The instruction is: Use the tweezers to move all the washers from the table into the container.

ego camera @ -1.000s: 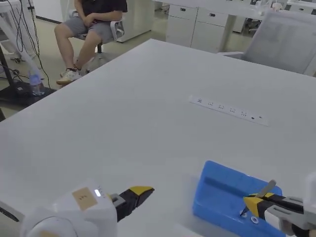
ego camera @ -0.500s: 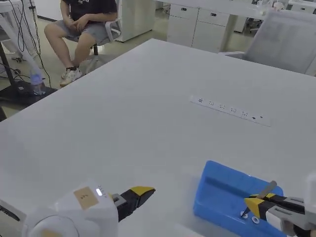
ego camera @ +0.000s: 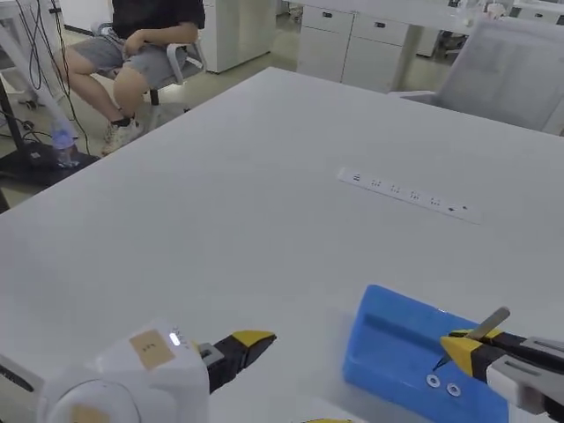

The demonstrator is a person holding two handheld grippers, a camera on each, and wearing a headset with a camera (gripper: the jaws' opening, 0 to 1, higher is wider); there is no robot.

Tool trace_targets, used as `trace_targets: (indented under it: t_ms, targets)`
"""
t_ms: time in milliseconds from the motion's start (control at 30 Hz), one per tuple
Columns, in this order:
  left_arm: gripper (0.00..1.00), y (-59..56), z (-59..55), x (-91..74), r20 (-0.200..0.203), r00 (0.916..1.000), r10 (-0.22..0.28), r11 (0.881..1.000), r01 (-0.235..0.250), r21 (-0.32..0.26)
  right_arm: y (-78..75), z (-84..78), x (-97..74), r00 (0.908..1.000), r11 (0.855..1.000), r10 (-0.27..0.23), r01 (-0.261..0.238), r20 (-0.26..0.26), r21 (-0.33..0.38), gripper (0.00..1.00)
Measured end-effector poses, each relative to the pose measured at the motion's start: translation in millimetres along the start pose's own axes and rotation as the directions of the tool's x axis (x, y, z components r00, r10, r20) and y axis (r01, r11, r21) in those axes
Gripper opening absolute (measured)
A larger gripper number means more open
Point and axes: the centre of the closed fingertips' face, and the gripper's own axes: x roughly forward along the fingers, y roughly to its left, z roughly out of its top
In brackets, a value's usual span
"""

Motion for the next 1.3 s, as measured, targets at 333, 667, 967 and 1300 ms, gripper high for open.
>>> trace_targets:
  t_ms: [333,667,967,1300]
  targets:
    - [0.62,-0.8,-1.4,0.1,-0.005,1.0,-0.007,1.0,0.007,0.004,17.5,7.5,-17.9,0.9994,0.999,0.029,-0.028,0.021,-0.035,0.04]
    - [0.61,-1.6,-3.0,0.2,-0.015,0.9998,-0.011,1.0,0.011,0.005,31.3,2.2,-26.2,0.9979,0.997,0.064,-0.064,0.012,-0.033,0.04]
    - [0.61,-1.9,-3.5,0.4,-0.018,0.9998,-0.012,1.0,0.013,0.008,50.1,-8.3,-23.3,0.9952,0.995,0.098,-0.098,-0.002,-0.009,0.04]
    - [0.6,-1.0,-3.5,0.7,-0.016,0.9998,-0.012,1.0,0.012,0.009,54.7,-28.5,-13.7,0.9927,0.994,0.112,-0.112,-0.045,0.003,0.04]
